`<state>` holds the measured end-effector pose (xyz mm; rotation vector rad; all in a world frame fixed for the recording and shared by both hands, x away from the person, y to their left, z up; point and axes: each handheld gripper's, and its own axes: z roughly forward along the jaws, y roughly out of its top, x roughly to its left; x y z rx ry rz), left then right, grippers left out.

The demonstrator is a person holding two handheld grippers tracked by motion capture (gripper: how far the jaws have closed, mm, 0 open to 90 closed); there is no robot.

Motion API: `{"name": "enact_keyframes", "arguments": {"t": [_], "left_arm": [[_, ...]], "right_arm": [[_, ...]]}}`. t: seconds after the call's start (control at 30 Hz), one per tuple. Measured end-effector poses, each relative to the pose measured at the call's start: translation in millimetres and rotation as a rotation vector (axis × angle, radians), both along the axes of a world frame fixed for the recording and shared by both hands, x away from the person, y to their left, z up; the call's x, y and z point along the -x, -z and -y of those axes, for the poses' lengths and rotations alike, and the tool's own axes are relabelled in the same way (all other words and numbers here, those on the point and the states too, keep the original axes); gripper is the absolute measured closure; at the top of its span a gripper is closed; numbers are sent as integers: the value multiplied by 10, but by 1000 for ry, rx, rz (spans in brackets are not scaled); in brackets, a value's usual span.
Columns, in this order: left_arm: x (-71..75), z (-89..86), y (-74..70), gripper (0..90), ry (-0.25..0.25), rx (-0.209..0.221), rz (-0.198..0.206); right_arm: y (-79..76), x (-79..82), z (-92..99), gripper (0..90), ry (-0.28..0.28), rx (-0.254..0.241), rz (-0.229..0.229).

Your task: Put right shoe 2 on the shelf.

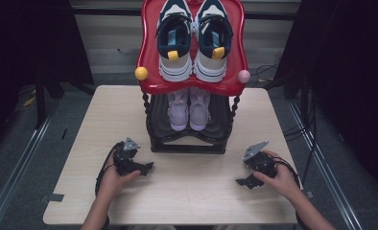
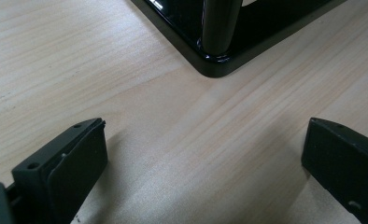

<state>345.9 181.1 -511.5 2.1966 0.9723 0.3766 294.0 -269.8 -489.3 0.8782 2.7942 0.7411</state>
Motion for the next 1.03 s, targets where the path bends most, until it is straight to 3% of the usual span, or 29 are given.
{"name": "enact_keyframes", "arguments": {"t": [0.1,0.3,0.5,1.03], "left_arm": [[0,0,0,0,0,0,0],[0,0,0,0,0,0,0],[-1,-1,0,0,2,-2,1],[3,-1,0,0,0,-1,-1]], "right_arm": [[30,10,40,115,15,-34,19],[145,78,127,95,71,-158,116],[227,151,163,93,130,-231,182],[227,160,153,91,144,-227,187]]}}
